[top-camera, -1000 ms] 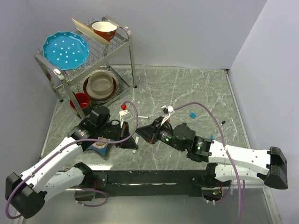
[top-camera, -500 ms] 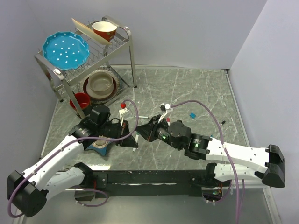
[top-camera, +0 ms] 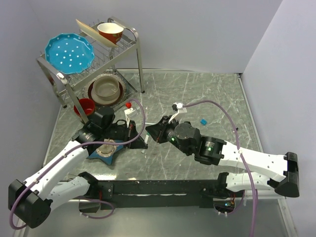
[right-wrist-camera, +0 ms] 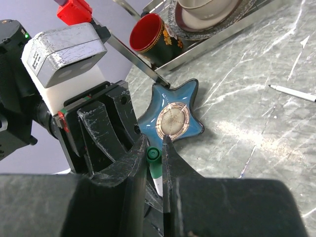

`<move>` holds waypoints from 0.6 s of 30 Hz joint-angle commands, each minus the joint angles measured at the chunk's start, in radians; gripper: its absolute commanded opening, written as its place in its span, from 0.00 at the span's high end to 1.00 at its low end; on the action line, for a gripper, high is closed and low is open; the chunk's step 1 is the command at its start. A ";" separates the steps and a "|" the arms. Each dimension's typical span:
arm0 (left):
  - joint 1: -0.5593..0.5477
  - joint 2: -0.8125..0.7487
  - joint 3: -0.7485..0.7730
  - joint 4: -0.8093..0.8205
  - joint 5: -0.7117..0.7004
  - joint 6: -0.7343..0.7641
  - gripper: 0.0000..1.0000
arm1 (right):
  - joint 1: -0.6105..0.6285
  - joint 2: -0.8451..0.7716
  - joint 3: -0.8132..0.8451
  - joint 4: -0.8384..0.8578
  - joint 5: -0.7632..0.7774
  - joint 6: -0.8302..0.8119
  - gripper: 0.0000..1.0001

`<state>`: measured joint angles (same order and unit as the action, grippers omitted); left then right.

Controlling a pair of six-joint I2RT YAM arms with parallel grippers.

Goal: Insert the pens into the pen caps

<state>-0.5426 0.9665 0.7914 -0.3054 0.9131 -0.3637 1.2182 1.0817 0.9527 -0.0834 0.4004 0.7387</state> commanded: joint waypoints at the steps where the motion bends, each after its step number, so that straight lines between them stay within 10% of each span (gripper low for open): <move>1: 0.089 0.009 0.100 0.336 -0.324 -0.050 0.99 | 0.130 0.030 0.003 -0.200 -0.371 0.060 0.92; 6: 0.089 0.031 0.100 0.325 -0.304 -0.061 0.99 | 0.123 0.032 0.046 -0.231 -0.281 0.038 0.78; 18: 0.089 0.057 0.120 0.301 -0.345 -0.070 0.99 | 0.090 0.095 0.083 -0.246 -0.248 0.051 1.00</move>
<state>-0.5362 0.9989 0.7944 -0.2646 0.9031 -0.3866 1.2179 1.1427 1.0313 -0.1524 0.4648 0.7311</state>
